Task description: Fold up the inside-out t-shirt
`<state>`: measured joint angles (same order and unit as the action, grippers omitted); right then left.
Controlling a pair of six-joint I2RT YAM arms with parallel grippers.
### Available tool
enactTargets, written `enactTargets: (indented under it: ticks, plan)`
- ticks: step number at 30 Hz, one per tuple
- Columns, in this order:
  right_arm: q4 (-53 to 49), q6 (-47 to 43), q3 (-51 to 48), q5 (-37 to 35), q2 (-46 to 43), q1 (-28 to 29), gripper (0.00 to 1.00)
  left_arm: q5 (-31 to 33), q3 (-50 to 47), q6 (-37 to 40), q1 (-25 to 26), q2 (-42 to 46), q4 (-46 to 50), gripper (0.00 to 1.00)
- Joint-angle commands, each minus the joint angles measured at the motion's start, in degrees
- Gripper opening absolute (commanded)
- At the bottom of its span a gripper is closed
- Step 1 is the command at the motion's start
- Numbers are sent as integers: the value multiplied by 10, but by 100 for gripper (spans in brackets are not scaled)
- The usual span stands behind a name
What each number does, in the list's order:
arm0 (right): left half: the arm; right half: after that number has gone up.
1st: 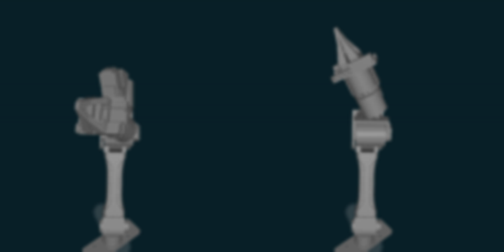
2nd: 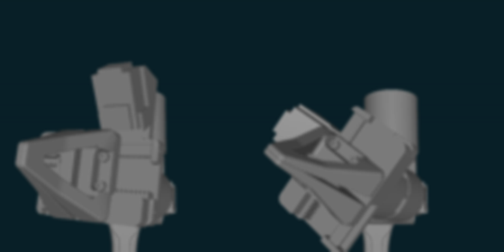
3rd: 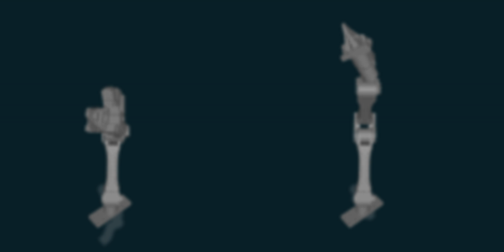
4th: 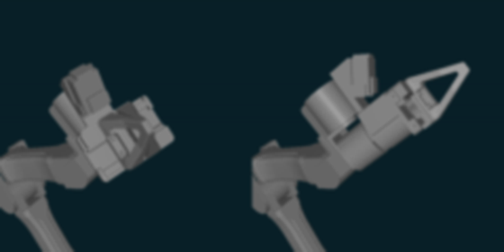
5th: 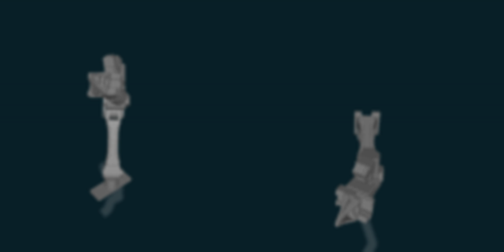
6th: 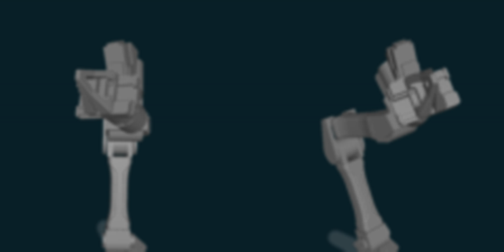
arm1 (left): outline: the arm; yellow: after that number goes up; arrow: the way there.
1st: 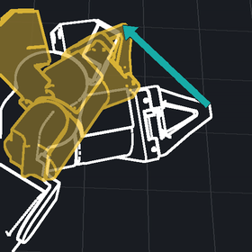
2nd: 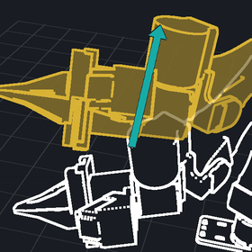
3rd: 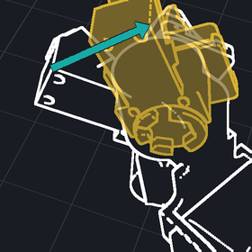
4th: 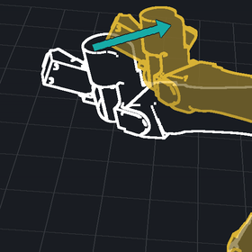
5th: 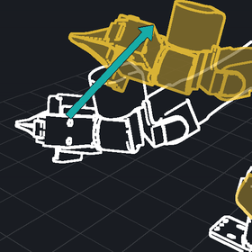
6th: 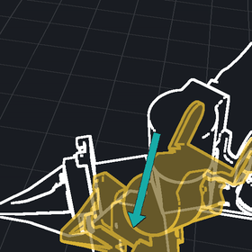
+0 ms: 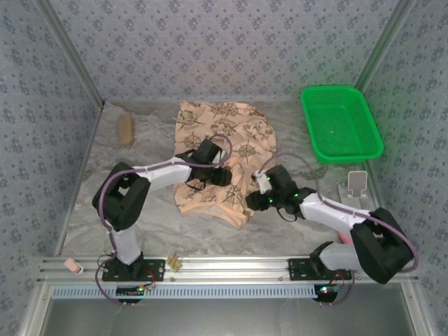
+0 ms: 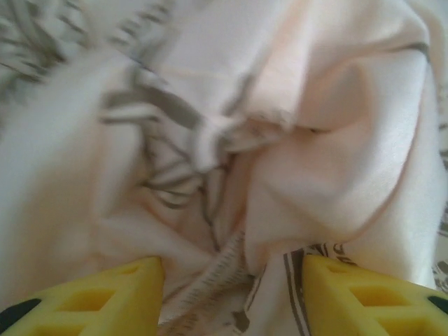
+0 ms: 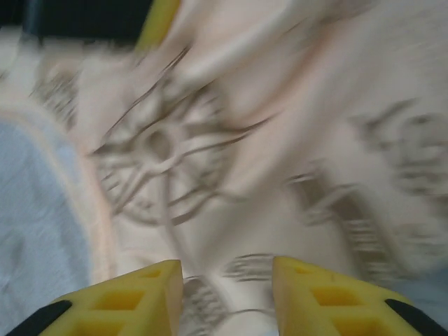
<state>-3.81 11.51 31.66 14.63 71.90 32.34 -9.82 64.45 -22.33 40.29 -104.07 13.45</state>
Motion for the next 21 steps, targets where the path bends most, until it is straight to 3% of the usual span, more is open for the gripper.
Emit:
enactTargets:
  ticks: [1, 5, 9, 13, 15, 19, 21]
  plan:
    - [-45, 44, 26, -75, -36, -39, 47, -13, -27, -24, 23, 2, -23, 53]
    - [12, 98, 87, -90, 5, -32, 50, -85, -74, -99, 54, 26, -71, 57]
    - [-60, 181, 196, -82, 131, -25, 49, -94, -132, -144, 85, 86, -122, 70]
    - [-43, 185, 215, -53, 190, 6, 48, -64, -156, -143, 66, 176, -82, 75]
    - [-72, 156, 231, -89, 202, 40, 48, -72, -179, -141, 39, 226, -70, 78]
    - [-102, 121, 240, -164, 221, 84, 47, -50, -191, -106, -23, 249, -35, 71]
    - [-97, 126, 231, -181, 227, 85, 33, -36, -176, -80, -29, 229, -25, 65]
